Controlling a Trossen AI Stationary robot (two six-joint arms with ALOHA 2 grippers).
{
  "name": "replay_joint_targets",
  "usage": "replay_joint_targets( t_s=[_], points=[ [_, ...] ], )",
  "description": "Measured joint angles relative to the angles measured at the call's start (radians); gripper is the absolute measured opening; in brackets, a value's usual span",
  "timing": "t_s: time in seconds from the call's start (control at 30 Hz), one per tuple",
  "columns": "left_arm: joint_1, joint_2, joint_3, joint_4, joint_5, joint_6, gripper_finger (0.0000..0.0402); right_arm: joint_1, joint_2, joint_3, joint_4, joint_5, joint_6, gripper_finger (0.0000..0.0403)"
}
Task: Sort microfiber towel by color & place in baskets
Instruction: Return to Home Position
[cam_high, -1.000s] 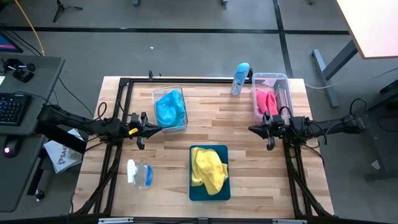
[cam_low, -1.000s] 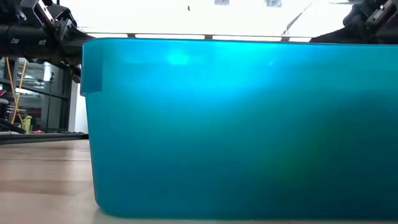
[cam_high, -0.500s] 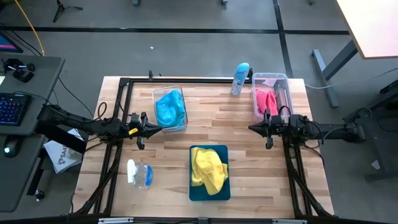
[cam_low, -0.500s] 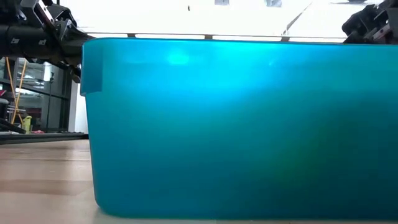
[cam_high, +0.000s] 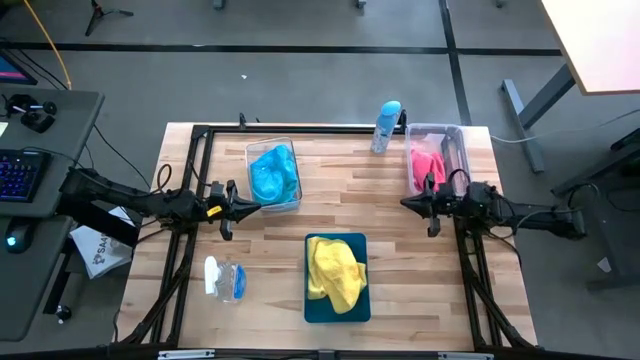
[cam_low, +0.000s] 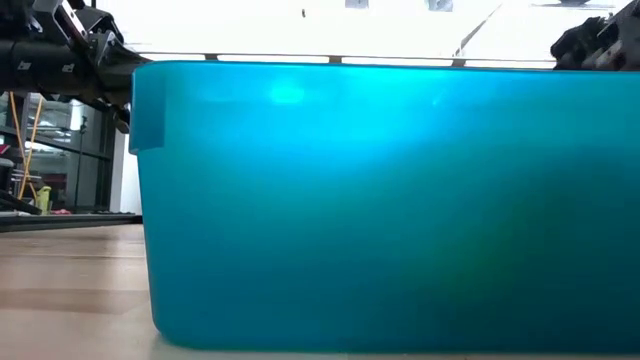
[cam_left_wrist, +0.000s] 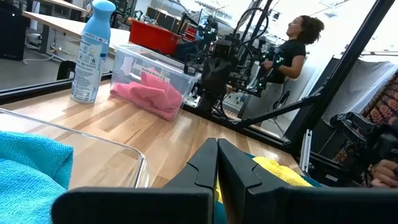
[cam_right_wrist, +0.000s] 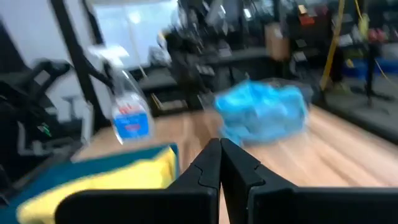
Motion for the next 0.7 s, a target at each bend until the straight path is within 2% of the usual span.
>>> replay_joint_targets(
  t_s=[0.23,0.53,0.7],
  points=[
    [0.0,0.0,0.0,-0.003,0.0,0.0,0.0001,0.0,-0.001,0.0,0.119,-0.085,-0.026,0.0],
    [0.0,0.0,0.0,-0.002,0.0,0.0,0.0001,0.0,-0.002,0.002,-0.039,-0.061,-0.038,0.0],
    [0.0,0.0,0.0,-0.002,0.0,0.0,0.0001,0.0,-0.001,0.002,-0.048,-0.061,-0.039,0.0]
  ],
)
